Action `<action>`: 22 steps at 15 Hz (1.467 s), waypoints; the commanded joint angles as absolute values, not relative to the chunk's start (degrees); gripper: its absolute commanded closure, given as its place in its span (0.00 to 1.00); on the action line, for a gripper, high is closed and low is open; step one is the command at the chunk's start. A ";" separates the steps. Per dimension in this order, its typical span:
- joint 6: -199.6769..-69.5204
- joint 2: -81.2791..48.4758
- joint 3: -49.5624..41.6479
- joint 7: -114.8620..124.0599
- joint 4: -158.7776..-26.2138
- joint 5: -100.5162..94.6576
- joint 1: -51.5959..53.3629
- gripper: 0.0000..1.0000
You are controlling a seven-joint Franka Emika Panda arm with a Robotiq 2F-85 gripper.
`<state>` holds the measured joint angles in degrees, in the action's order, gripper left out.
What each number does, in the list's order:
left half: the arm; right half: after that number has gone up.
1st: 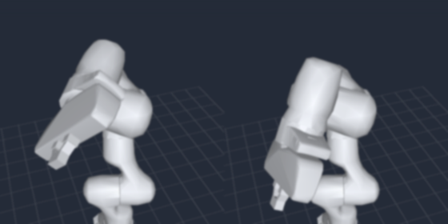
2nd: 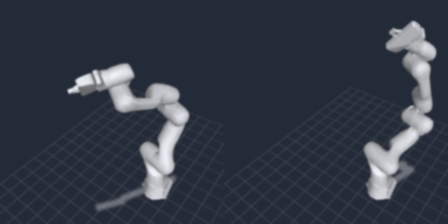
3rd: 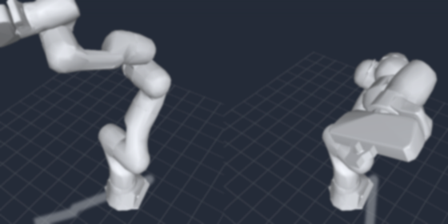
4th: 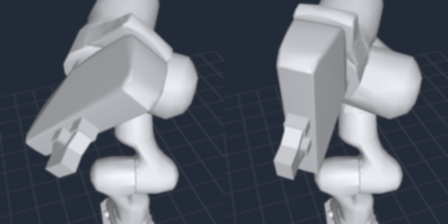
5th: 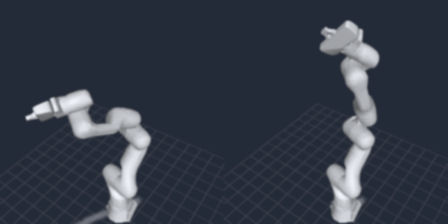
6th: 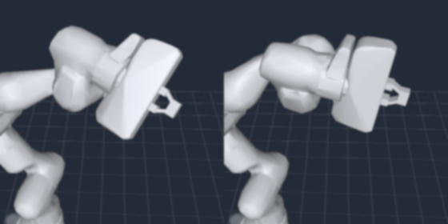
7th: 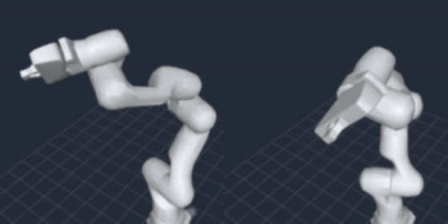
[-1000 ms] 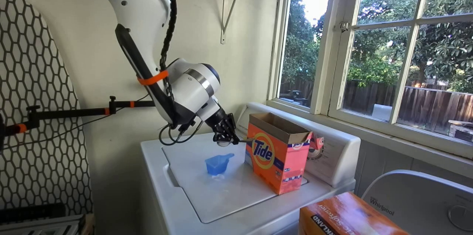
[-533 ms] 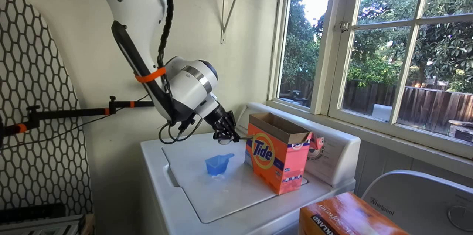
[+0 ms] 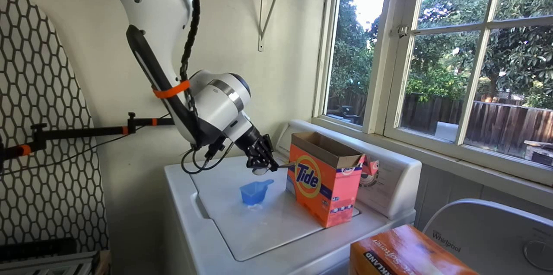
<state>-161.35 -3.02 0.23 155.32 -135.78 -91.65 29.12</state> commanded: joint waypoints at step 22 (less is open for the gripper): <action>-145.91 -4.06 13.57 158.66 -138.08 -95.57 23.68 0.98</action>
<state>-148.23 -4.11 9.98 155.32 -137.35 -93.30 26.11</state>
